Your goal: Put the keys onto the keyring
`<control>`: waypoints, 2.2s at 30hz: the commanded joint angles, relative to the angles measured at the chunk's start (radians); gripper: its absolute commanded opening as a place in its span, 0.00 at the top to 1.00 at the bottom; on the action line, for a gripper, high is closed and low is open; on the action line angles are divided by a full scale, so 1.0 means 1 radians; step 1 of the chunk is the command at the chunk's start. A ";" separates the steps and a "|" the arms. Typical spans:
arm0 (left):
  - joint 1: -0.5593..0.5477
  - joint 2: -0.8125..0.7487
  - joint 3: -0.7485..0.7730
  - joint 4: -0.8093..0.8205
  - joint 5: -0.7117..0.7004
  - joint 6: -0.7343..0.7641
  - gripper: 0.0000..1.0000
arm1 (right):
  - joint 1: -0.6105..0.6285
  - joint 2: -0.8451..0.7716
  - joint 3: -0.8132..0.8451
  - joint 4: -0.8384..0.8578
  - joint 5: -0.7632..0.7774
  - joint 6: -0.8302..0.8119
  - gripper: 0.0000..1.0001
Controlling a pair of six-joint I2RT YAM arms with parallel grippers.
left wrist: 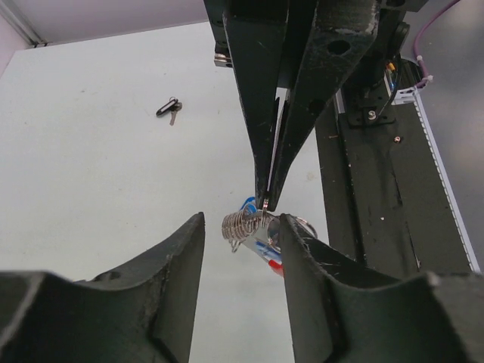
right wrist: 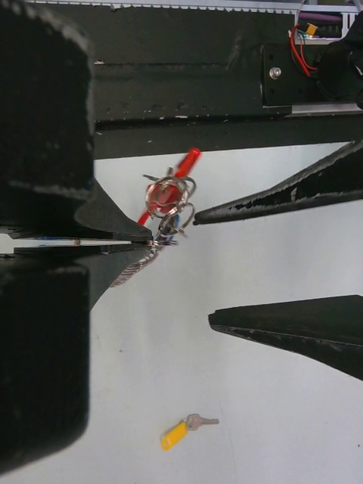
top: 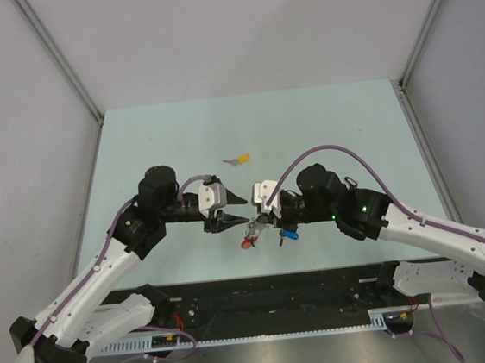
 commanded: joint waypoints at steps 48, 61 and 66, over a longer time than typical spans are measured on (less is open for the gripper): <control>-0.119 0.081 0.025 -0.072 -0.066 0.087 0.86 | 0.081 0.009 0.064 -0.010 0.075 -0.032 1.00; -0.119 -0.119 -0.231 0.400 -0.188 -0.263 1.00 | 0.014 -0.111 0.033 0.010 0.062 0.066 0.71; -0.119 -0.183 -0.328 0.620 -0.239 -0.410 1.00 | -0.066 -0.212 -0.060 0.100 -0.011 0.147 0.70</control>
